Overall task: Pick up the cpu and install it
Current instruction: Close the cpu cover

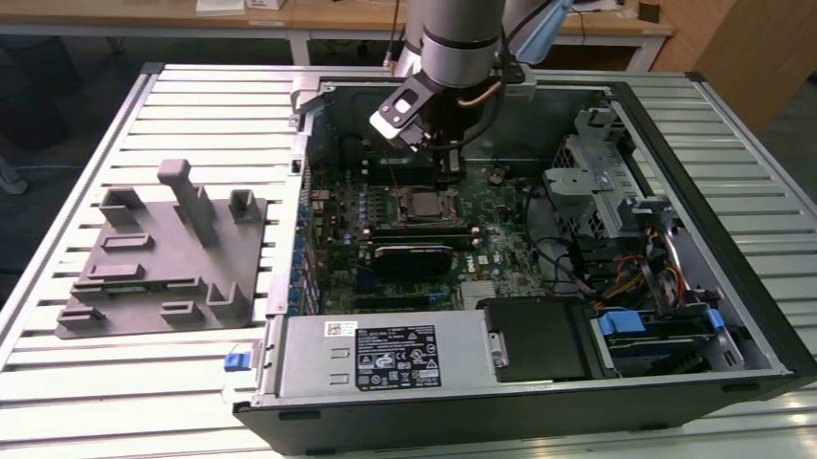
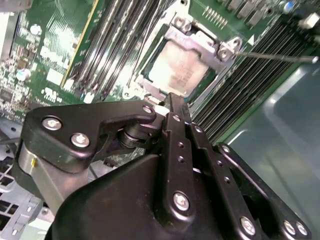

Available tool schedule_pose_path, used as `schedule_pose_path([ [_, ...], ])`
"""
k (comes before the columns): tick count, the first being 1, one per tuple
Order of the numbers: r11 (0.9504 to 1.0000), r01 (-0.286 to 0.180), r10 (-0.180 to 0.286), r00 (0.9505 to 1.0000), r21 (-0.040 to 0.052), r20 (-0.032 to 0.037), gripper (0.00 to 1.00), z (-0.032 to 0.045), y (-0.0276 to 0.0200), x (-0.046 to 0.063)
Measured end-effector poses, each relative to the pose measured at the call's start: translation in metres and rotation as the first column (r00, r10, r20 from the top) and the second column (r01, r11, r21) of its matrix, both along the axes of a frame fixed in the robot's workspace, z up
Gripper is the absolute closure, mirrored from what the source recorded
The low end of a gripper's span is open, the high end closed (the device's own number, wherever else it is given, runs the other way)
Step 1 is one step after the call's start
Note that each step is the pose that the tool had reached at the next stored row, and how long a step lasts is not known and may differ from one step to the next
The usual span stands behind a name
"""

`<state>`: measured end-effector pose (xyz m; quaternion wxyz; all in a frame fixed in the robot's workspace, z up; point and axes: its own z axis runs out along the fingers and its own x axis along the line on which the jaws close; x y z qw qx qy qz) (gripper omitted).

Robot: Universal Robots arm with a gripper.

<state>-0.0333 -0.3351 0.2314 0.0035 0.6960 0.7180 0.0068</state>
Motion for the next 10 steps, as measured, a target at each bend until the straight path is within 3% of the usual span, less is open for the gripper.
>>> schedule_pose_path([
  [5,1.0000,0.000,0.000,1.0000,0.0000,0.0000,0.89,-0.0014,-0.0002,-0.011],
  [10,1.0000,0.000,0.000,1.0000,-0.0001,0.0000,0.89,-0.0014,-0.0005,-0.014],
])
